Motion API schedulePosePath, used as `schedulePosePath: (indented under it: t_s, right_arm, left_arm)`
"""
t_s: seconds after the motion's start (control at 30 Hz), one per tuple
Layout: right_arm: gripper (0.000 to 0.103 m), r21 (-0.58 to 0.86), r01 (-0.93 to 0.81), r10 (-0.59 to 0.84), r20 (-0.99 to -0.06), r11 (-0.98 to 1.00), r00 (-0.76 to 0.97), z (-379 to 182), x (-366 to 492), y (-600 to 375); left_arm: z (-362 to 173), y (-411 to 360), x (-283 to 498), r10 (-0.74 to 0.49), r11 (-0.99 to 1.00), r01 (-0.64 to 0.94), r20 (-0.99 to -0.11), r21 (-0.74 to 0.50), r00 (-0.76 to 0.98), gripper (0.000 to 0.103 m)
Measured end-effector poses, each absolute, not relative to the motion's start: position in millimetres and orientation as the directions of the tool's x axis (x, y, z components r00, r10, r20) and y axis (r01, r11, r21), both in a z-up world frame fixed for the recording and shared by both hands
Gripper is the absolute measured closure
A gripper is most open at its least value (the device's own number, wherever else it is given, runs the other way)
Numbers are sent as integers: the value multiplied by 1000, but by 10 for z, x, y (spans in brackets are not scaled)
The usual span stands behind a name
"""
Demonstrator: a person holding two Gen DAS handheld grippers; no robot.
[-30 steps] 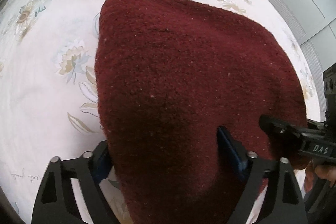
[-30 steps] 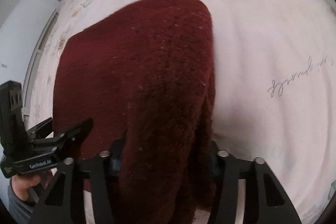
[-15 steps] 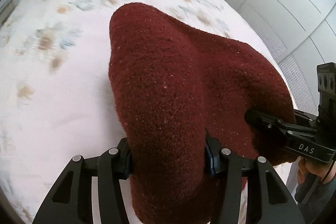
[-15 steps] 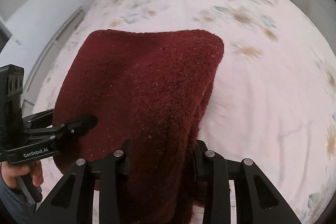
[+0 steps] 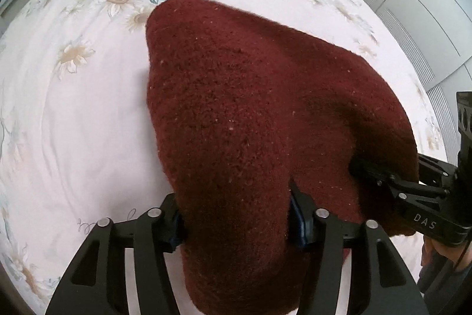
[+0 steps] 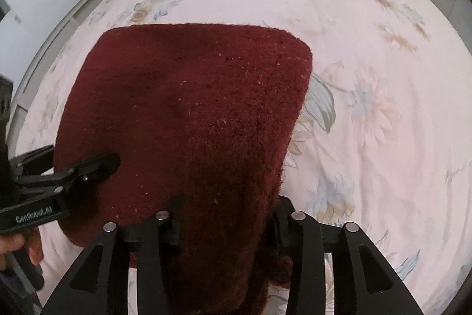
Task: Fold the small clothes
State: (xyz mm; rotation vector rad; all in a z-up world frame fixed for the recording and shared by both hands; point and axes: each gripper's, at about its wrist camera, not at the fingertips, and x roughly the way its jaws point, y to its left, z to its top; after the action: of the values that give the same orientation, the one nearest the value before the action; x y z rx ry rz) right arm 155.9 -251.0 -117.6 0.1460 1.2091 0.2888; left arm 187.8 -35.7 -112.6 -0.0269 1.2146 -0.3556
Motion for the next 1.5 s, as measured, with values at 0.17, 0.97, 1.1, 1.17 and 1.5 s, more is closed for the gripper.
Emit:
schedulePosePath:
  t_s: [0.17,0.97,1.1,1.17,1.5]
  right_arm:
    - [40,238,-136,271,-904,962,330,-1088,1601,-2479]
    - [0,142,-45,148,-895,989,420,-1183,1291,-2835]
    - [0,188,-38,187,-889,981,417,-1328,1287,-2902]
    - [0,182,-34,180,-891,983,417,-1332,1296,-2888]
    - [0,134,-75,153,-847,988,509,-594,1003,-2902]
  left_arm:
    - [-1138,-301,1824,-246,955,242,-918,-174,312,32]
    - [-1129,-69,1724,-150,968,244,-914,-58,377,1]
    - [-1263,22,1701,-188,970,217,-909,-111,373,0]
    - [-1347,-23,1627,-188,970,214,-905,-112,380,0]
    - [-607,-210,1181,-88,979,203,-868,15,489,1]
